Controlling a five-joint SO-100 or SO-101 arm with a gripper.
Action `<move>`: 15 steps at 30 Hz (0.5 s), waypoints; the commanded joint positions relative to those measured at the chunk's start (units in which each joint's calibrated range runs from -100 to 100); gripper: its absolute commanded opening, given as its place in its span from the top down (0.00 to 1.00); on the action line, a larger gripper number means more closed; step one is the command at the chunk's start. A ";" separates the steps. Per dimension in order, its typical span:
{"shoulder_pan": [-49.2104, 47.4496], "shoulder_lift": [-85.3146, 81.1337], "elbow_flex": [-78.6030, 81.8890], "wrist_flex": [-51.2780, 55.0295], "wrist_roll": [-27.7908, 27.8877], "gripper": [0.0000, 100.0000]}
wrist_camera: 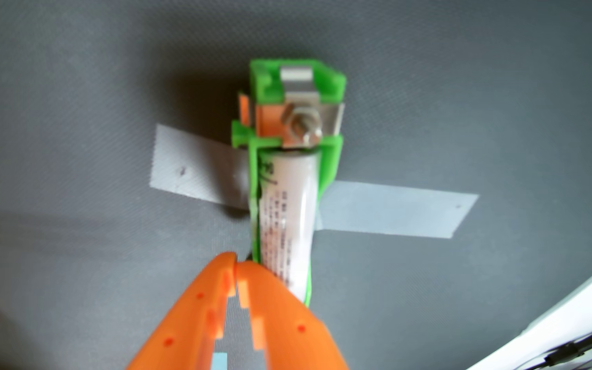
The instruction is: Insert Battery
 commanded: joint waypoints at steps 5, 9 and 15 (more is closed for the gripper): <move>-1.51 -9.48 0.14 0.53 0.12 0.98; -0.33 -17.15 5.00 0.44 0.12 0.98; 17.61 -20.40 6.17 0.36 4.24 0.98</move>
